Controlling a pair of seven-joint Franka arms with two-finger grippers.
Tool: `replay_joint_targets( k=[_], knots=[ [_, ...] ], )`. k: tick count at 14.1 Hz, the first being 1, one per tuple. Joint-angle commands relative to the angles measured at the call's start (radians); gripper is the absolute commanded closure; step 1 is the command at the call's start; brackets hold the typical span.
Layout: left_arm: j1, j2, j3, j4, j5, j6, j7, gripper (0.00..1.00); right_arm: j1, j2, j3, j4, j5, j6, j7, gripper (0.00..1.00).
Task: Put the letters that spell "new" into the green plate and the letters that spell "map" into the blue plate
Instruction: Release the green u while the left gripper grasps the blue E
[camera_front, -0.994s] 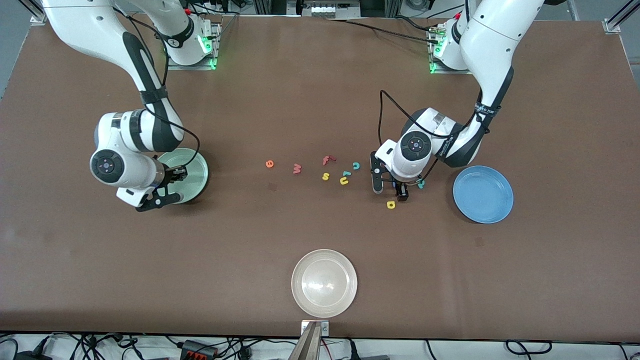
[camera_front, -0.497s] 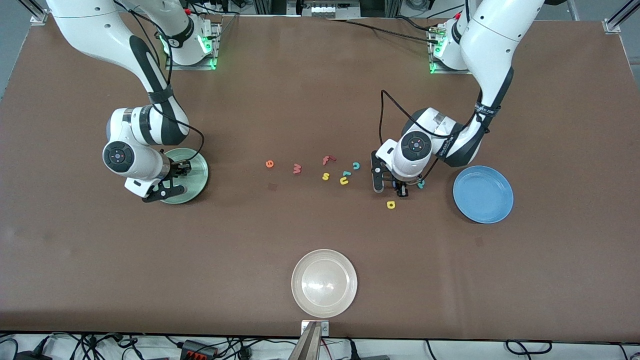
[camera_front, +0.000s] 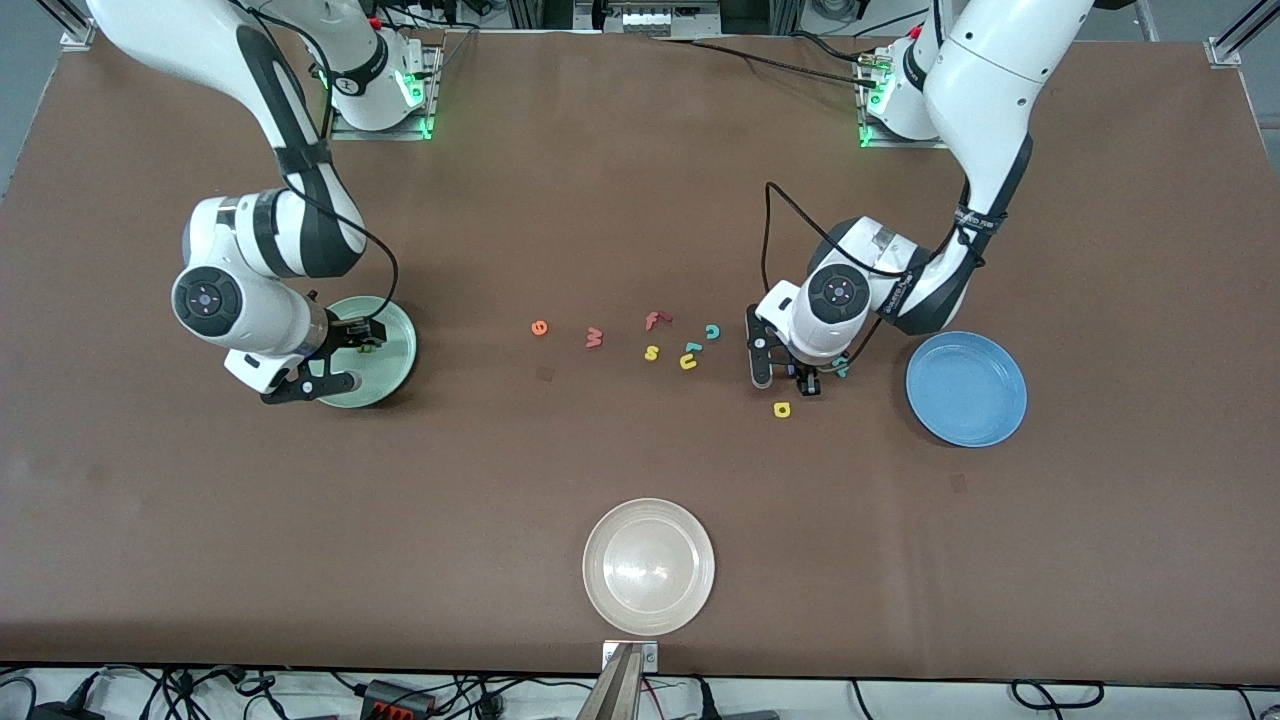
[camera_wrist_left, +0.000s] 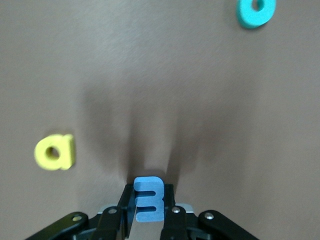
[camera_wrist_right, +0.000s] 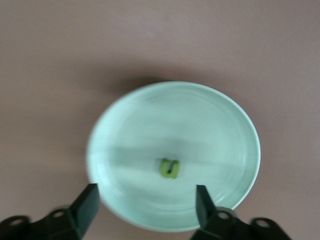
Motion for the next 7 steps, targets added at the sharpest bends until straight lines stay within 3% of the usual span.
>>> replay_joint_targets(
  k=[1, 4, 7],
  knots=[
    [0.066, -0.086, -0.005, -0.003, 0.016, -0.066, -0.003, 0.90, 0.057, 0.012, 0.020, 0.008, 0.076, -0.019, 0.094, 0.00],
    [0.084, -0.167, -0.002, 0.018, 0.009, -0.271, -0.167, 0.91, 0.145, 0.041, 0.022, -0.005, 0.139, 0.042, 0.131, 0.08],
    [0.118, -0.201, 0.009, 0.018, 0.011, -0.355, -0.368, 0.91, 0.245, 0.076, 0.022, -0.005, 0.137, 0.136, 0.133, 0.12]
  ],
)
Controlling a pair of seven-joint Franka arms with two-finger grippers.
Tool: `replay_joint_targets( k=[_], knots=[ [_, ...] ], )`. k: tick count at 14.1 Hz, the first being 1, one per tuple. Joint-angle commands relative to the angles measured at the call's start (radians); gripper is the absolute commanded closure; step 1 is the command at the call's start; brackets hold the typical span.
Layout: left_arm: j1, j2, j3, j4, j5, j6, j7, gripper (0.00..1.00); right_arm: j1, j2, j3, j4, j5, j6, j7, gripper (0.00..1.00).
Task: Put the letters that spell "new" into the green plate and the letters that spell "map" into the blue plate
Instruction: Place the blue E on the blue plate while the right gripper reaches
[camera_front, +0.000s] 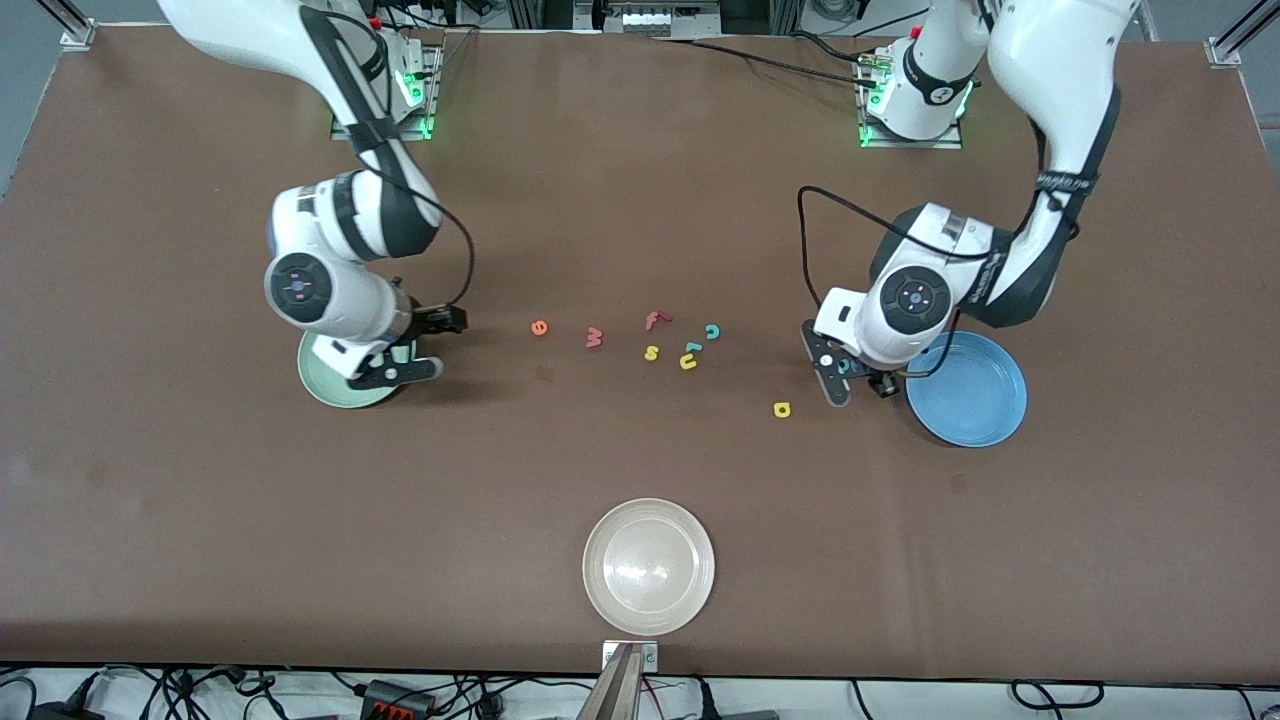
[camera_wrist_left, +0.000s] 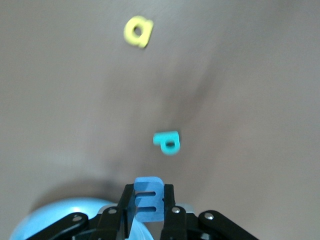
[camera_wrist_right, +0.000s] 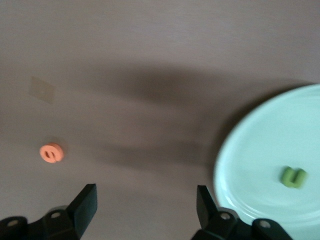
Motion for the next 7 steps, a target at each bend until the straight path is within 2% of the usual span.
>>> replay_joint_targets(
  k=[1, 4, 7],
  knots=[
    [0.066, -0.024, 0.003, -0.014, 0.013, -0.037, -0.153, 0.91, 0.091, 0.032, -0.006, -0.005, 0.017, 0.080, 0.015, 0.19],
    [0.179, 0.008, 0.003, -0.015, 0.014, -0.019, -0.271, 0.91, 0.149, 0.067, -0.006, 0.000, 0.017, 0.120, 0.082, 0.23],
    [0.215, 0.063, 0.003, -0.017, 0.016, 0.038, -0.389, 0.91, 0.190, 0.086, -0.006, 0.006, 0.020, 0.146, 0.126, 0.24]
  ],
)
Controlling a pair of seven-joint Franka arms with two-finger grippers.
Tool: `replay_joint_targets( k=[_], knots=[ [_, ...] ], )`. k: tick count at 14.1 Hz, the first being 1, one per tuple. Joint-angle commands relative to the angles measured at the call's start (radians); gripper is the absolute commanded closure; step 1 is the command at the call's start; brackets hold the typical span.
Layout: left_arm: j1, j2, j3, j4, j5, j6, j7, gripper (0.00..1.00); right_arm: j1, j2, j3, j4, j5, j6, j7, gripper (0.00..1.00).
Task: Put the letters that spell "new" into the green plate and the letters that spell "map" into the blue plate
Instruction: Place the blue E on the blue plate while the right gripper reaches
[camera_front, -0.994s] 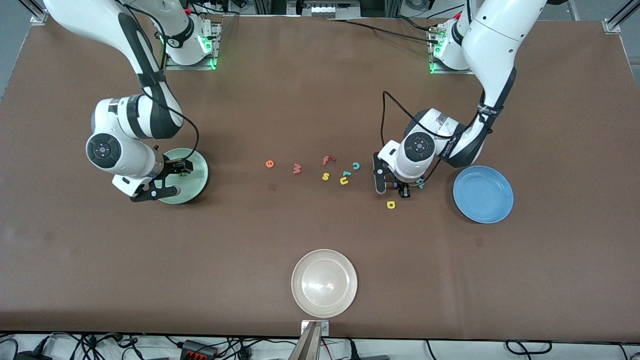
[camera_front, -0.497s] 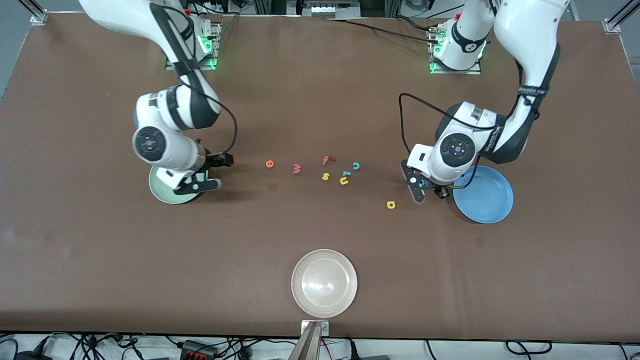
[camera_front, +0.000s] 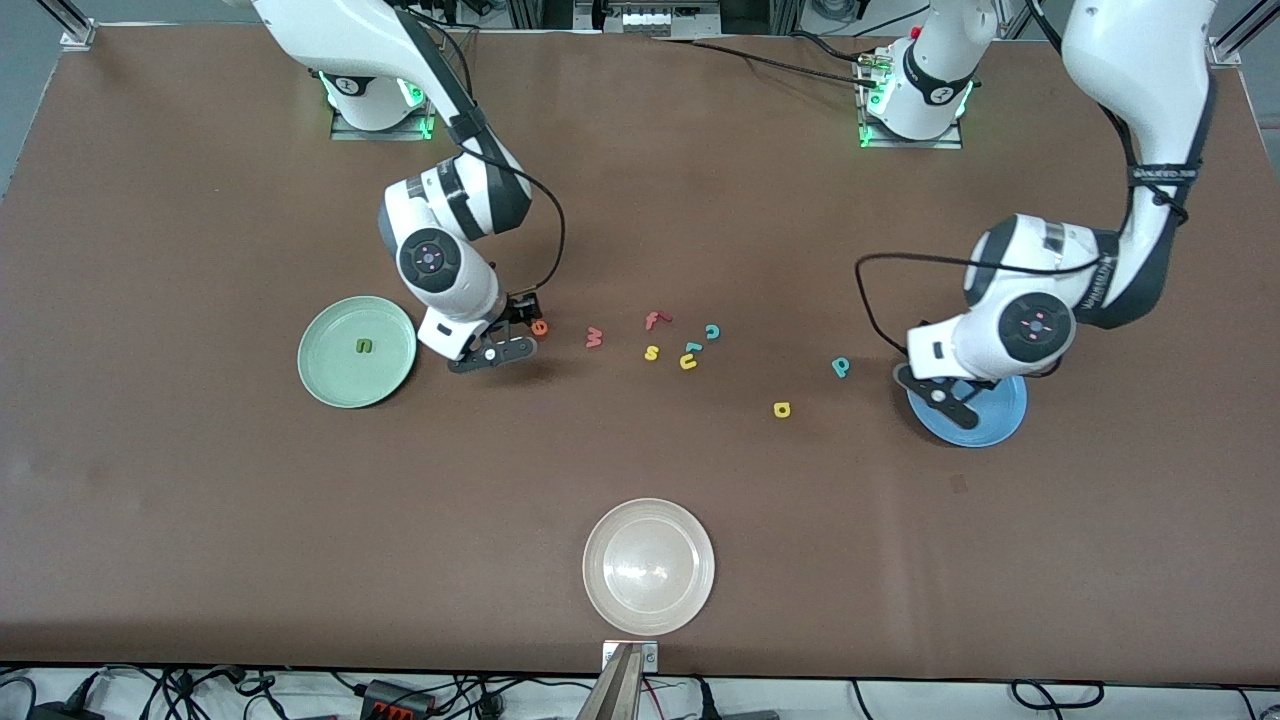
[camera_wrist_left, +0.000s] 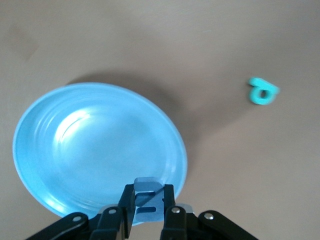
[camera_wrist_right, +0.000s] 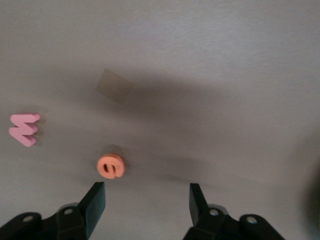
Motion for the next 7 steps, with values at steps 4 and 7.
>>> replay_joint_targets(
  k=[4, 7],
  knots=[
    [0.056, 0.104, -0.012, -0.002, 0.016, 0.135, -0.127, 0.81, 0.046, 0.039, -0.008, 0.027, 0.018, 0.048, 0.053, 0.37],
    [0.070, 0.098, -0.013, 0.000, 0.016, 0.131, -0.137, 0.00, 0.063, 0.055, -0.008, 0.038, 0.014, 0.059, 0.096, 0.37]
  ],
)
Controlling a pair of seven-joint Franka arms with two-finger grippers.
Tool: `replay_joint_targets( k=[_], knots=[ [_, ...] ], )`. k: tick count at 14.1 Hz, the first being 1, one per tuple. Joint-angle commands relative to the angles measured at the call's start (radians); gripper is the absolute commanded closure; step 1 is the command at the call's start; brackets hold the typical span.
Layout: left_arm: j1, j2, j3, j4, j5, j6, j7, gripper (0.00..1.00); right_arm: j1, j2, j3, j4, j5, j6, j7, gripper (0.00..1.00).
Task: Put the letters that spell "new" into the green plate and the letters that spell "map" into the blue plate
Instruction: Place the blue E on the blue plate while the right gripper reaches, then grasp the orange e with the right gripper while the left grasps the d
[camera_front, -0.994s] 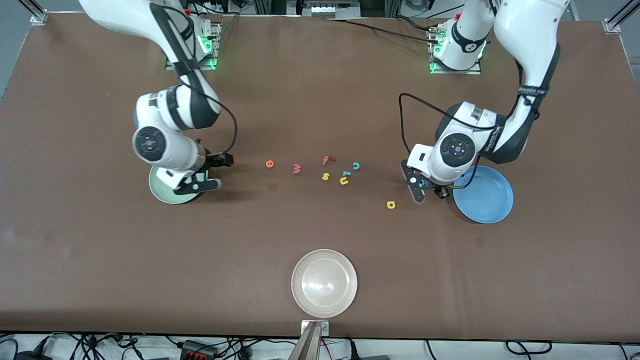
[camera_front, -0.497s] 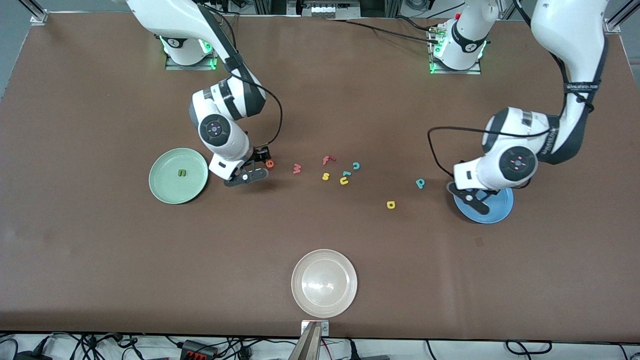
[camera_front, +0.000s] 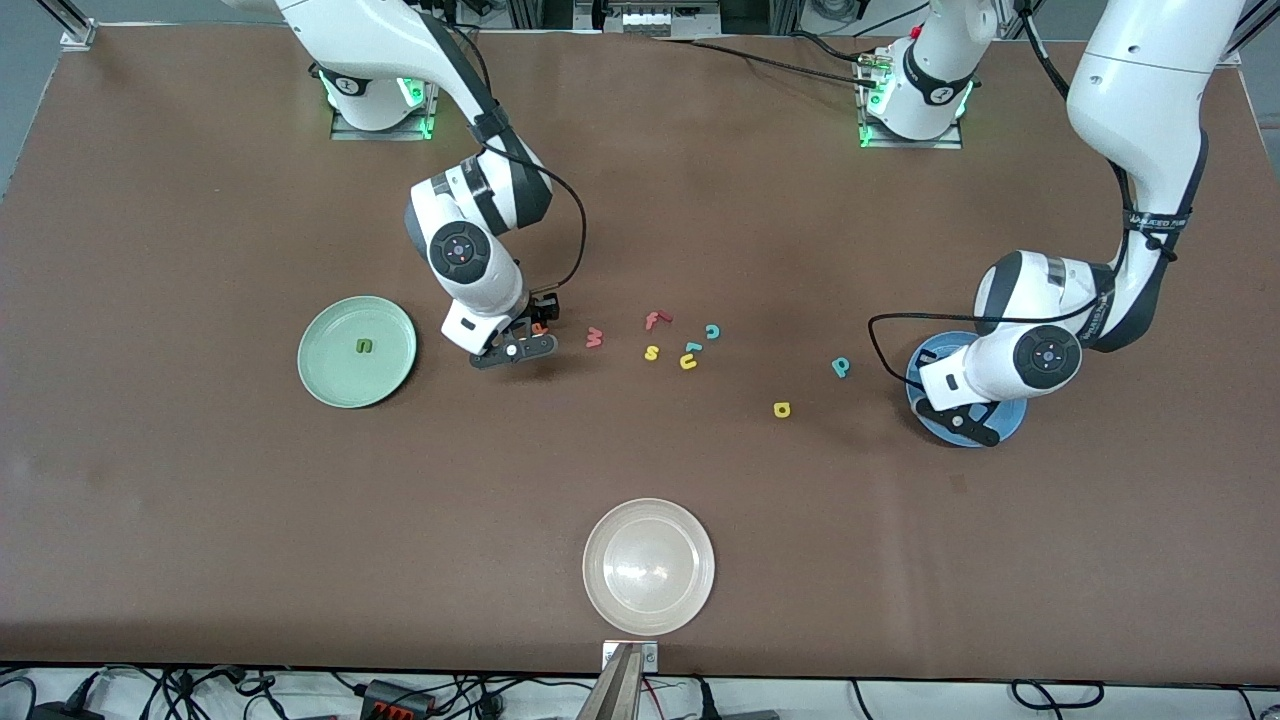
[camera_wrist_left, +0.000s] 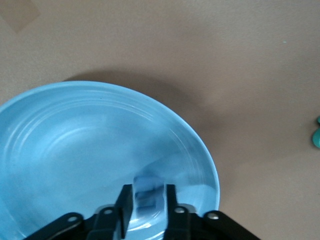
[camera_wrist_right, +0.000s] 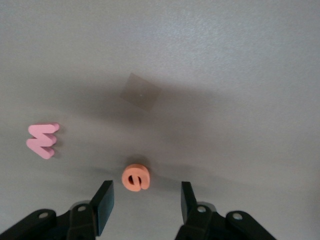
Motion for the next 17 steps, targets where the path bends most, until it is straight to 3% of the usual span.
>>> replay_joint_targets(
  k=[1, 3, 6, 9, 12, 14, 15, 17],
  knots=[
    [0.021, -0.021, -0.017, 0.003, 0.016, -0.013, -0.022, 0.00, 0.020, 0.031, -0.008, 0.029, 0.012, 0.013, 0.024, 0.37],
    [0.018, -0.051, -0.033, 0.005, 0.004, -0.068, -0.071, 0.00, 0.027, 0.060, -0.008, 0.045, 0.014, 0.037, 0.026, 0.37],
    [0.023, -0.098, -0.144, 0.003, -0.001, -0.151, -0.256, 0.00, 0.040, 0.072, -0.009, 0.043, 0.015, 0.048, 0.026, 0.38],
    [0.020, -0.093, -0.246, -0.013, -0.001, -0.145, -0.531, 0.00, 0.040, 0.074, -0.009, 0.039, 0.015, 0.047, 0.027, 0.41],
    [0.024, -0.092, -0.268, -0.119, -0.001, 0.021, -0.631, 0.02, 0.040, 0.086, -0.009, 0.034, 0.014, 0.045, 0.050, 0.41],
    [0.024, -0.076, -0.264, -0.174, 0.005, 0.141, -0.634, 0.14, 0.041, 0.086, -0.009, 0.034, 0.014, 0.045, 0.070, 0.41],
    [0.024, -0.060, -0.261, -0.176, 0.010, 0.155, -0.634, 0.20, 0.043, 0.086, -0.009, 0.035, 0.014, 0.045, 0.070, 0.44],
    [0.021, -0.035, -0.259, -0.173, 0.013, 0.190, -0.636, 0.28, 0.040, 0.090, -0.009, 0.034, 0.014, 0.044, 0.070, 0.69]
  ],
)
